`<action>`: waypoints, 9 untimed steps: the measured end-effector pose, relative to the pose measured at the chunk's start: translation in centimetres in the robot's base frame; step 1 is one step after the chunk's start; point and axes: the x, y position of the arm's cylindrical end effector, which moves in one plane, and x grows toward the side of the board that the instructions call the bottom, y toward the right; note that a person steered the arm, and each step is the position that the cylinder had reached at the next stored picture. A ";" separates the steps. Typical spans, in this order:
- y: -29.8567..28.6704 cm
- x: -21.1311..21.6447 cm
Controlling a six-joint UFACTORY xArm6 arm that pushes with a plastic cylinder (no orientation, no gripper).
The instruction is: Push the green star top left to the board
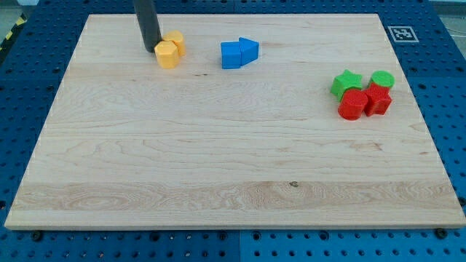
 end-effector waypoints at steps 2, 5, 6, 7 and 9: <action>1.1 5.2; 22.6 10.9; 25.1 9.7; 28.2 8.5; 30.4 5.2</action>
